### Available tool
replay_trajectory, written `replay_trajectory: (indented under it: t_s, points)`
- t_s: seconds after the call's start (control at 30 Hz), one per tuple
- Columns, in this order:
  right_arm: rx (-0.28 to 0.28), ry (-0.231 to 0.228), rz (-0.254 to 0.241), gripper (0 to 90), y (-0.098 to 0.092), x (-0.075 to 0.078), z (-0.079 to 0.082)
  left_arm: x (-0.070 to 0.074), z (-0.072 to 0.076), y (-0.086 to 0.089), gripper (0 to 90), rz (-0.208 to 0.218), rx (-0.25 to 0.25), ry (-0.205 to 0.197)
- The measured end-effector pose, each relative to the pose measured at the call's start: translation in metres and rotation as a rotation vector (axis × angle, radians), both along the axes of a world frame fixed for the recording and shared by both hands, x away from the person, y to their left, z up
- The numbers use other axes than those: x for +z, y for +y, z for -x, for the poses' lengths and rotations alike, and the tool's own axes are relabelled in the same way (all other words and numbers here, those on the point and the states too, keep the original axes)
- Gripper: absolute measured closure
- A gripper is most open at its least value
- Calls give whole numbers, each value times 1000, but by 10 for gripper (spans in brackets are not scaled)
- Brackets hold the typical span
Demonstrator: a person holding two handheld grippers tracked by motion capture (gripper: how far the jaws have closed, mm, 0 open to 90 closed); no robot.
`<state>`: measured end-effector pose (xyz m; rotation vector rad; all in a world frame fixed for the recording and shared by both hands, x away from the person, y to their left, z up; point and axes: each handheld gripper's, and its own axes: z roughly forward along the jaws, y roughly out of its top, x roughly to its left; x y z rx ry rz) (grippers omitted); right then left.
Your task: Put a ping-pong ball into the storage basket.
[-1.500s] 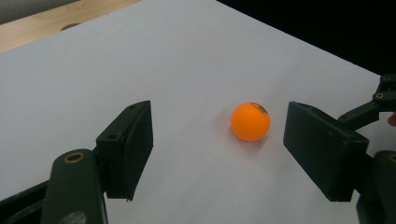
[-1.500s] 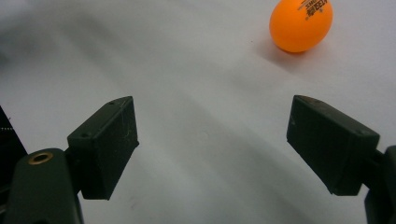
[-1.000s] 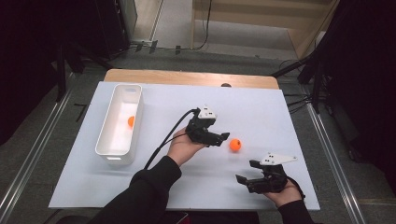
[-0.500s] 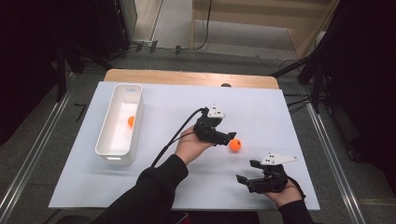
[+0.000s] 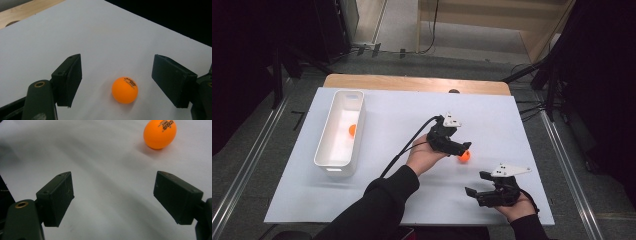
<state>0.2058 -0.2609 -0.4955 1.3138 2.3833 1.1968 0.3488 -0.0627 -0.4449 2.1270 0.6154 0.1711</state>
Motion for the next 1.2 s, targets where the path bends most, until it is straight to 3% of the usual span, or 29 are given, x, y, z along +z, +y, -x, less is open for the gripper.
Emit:
replay_trajectory:
  t_s: [0.53,1.2]
  points:
    - [-1,0,0,149,-1,0,0,-6,-2,-8,246,29,8,11]
    - [-7,3,-5,149,-1,0,0,-13,-1,-12,246,18,-5,22]
